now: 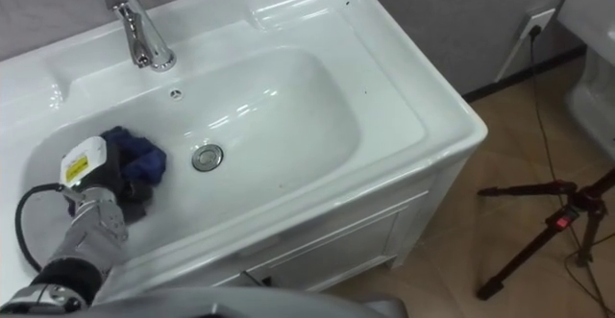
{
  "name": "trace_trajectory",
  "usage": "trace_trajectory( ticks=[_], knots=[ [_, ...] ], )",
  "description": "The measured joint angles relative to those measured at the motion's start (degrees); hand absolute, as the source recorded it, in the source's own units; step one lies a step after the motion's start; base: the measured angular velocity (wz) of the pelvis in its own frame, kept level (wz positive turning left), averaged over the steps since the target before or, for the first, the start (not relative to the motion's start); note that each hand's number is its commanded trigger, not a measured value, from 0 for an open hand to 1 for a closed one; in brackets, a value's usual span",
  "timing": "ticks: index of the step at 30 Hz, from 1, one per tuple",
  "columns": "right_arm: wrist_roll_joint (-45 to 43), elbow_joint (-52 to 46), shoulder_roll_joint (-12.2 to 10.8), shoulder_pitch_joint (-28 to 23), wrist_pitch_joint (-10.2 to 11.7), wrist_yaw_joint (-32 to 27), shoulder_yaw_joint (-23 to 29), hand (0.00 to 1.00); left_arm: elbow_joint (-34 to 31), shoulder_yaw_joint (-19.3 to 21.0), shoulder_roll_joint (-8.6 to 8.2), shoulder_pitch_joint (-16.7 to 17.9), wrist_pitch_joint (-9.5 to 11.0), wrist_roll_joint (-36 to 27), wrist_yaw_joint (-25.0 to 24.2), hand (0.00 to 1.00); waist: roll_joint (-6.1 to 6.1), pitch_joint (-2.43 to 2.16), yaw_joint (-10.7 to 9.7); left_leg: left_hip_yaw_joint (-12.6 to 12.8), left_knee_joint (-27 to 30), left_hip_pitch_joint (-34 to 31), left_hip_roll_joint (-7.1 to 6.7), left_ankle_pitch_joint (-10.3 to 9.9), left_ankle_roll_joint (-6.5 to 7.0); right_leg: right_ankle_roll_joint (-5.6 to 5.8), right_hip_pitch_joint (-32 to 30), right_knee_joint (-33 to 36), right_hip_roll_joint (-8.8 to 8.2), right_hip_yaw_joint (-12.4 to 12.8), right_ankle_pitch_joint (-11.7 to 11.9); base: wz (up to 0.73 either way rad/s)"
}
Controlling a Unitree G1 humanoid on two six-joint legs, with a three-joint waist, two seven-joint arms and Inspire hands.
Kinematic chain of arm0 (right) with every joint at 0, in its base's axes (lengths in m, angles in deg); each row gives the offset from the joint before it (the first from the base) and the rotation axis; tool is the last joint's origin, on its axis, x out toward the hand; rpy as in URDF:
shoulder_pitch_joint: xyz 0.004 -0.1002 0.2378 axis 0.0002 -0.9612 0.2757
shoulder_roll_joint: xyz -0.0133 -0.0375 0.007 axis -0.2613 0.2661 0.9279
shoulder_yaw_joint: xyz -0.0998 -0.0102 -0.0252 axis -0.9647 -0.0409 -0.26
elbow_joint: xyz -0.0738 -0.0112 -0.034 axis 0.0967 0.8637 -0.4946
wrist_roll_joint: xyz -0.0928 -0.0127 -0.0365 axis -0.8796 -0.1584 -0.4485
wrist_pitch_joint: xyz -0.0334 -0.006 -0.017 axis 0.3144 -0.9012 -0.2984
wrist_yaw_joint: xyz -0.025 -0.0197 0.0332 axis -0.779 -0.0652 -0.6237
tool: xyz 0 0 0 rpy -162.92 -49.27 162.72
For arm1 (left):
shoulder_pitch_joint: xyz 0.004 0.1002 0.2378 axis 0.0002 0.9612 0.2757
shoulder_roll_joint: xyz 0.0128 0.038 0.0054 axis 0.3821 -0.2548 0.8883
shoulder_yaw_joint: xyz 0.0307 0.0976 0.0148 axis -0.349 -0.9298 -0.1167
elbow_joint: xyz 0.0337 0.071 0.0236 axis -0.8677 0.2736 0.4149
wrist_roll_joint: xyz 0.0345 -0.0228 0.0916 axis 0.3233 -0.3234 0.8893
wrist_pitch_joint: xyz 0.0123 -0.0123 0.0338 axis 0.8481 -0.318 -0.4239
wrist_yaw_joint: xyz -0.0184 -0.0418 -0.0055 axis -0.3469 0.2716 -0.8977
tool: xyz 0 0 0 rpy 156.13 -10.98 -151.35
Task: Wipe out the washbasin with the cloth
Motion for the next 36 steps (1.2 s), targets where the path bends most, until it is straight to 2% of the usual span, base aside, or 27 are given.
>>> trace_trajectory(
  ticks=[6,13,15,18,20,24,30,36],
  knots=[
    [0.61,0.25,-1.56,0.74,-0.11,-0.75,-2.06,0.0,-0.62,-3.9,-1.17,-3.04,-1.31,-9.17,-3.07,1.0,0.0,0.13,-2.06,0.18,0.08,-0.59,-0.37,-0.01,-0.01,0.47,-0.38,-0.03,-0.79,-1.69,-0.16,0.13],
    [0.0,1.24,-1.89,1.21,-0.55,0.3,-2.19,0.0,-1.78,-6.1,-2.12,-5.57,-3.83,-11.97,-7.28,1.0,-0.08,0.17,-5.27,0.44,0.08,-1.58,-0.71,-0.01,-0.02,0.88,-1.34,0.32,-1.12,-1.73,-0.38,0.04],
    [0.03,2.01,-1.89,1.21,-0.71,0.92,-2.72,0.0,-1.83,-7.55,-2.4,-7.36,-4.71,-11.97,-9.32,1.0,-0.02,0.25,-6.21,0.45,0.06,-2.28,-0.82,-0.01,-0.02,1.05,-2.34,0.9,-1.21,-1.61,-0.43,0.0],
    [0.06,2.14,-1.91,0.82,-0.74,1.72,-4.3,0.0,-1.77,-10.54,-2.4,-8.55,-4.86,-14.98,-10.68,1.0,0.05,0.29,-8.07,0.65,0.11,-2.42,-0.94,-0.01,-0.01,1.23,-2.47,0.81,-1.32,-1.26,-0.37,-0.06],
    [0.06,2.07,-1.87,0.36,-0.7,1.96,-4.29,0.0,-1.69,-11.61,-2.55,-9.37,-4.89,-17.55,-11.28,1.0,0.12,0.32,-9.17,2.0,0.13,-2.42,-0.96,-0.01,-0.01,1.32,-2.38,0.85,-1.45,-1.25,-0.34,-0.05],
    [0.06,2.21,-1.82,-0.16,-0.76,2.59,-4.3,0.0,-1.86,-14.01,-2.21,-10.48,-4.88,-22.65,-11.68,1.0,0.15,0.32,-11.43,2.99,0.17,-2.33,-1.04,-0.01,-0.01,1.46,-2.32,0.9,-1.69,-1.33,-0.24,-0.01],
    [0.0,2.21,-1.58,-0.14,-0.69,2.77,-4.94,0.0,-1.81,-17.34,-2.64,-13.41,-4.92,-25.55,-13.12,1.0,0.65,0.68,-11.99,3.49,0.22,-2.97,-1.25,-0.01,0.0,1.71,-3.21,0.94,-1.86,-1.25,-0.15,-0.01],
    [-0.27,1.91,-1.09,0.08,-0.66,4.04,-5.99,0.0,-2.6,-18.72,-3.67,-15.22,-5.1,-26.27,-15.34,1.0,1.07,0.84,-13.02,3.5,0.26,-3.36,-1.22,-0.01,0.0,1.73,-3.43,0.84,-1.88,-1.5,-0.17,0.02]
  ],
)
